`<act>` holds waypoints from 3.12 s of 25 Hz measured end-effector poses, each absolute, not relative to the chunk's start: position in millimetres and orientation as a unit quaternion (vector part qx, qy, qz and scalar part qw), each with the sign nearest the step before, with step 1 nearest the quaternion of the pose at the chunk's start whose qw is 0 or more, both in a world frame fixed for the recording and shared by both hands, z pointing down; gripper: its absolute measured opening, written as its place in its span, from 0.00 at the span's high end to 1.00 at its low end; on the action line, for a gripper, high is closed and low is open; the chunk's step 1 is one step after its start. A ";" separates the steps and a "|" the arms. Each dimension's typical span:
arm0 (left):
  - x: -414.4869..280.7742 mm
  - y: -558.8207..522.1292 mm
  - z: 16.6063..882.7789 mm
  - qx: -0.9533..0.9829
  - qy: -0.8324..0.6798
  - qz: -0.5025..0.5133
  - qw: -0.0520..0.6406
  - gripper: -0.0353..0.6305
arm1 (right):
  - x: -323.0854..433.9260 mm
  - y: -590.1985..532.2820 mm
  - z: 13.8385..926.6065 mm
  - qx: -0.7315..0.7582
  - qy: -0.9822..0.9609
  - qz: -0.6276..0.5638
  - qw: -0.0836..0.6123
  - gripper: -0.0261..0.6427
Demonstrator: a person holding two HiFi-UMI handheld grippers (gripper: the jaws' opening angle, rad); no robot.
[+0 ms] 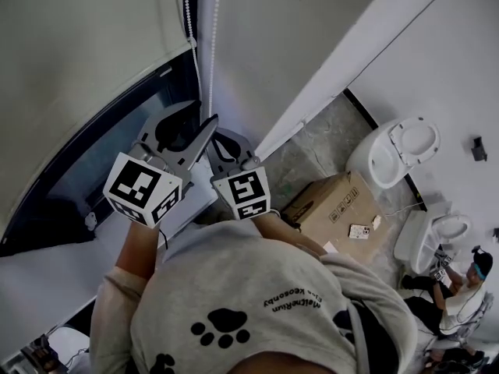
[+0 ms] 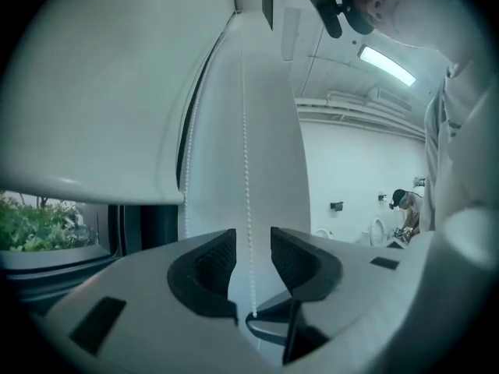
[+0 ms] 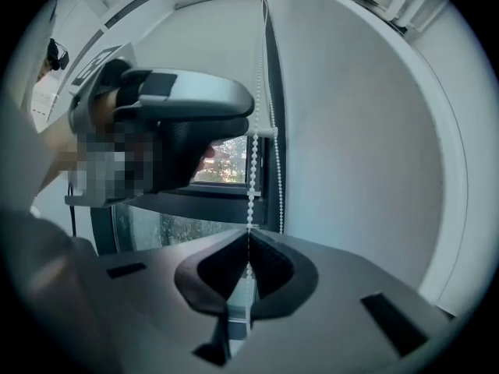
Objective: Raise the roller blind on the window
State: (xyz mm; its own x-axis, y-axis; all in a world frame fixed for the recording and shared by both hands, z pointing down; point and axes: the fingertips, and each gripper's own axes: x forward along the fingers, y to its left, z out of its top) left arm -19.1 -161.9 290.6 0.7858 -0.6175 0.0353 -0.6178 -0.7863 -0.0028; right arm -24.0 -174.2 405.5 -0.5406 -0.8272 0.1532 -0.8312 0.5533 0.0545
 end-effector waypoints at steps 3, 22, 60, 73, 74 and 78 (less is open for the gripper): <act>-13.2 -168.3 271.3 0.946 -0.325 0.004 0.001 0.74 | -25.1 -171.7 401.9 0.472 -0.878 0.011 0.079 0.94; -15.6 -171.8 267.6 0.944 -0.330 0.001 -0.012 0.94 | -27.4 -170.7 415.4 0.477 -0.875 0.011 0.080 0.94; -10.6 -165.2 393.9 0.933 -0.349 0.002 0.087 0.94 | -20.7 -151.2 534.6 0.427 -0.883 0.082 0.176 0.94; -14.8 -168.7 394.1 0.934 -0.347 -0.006 0.087 0.94 | 5.0 -135.7 345.3 0.448 -0.893 -0.012 0.031 0.81; -14.9 -168.9 394.3 0.934 -0.347 -0.007 0.087 0.94 | 2.8 -139.0 326.7 0.446 -0.895 -0.022 0.019 0.81; -13.4 -168.8 394.4 0.935 -0.344 -0.007 0.086 0.94 | -11.2 -156.6 276.4 0.427 -0.903 -0.045 -0.003 0.81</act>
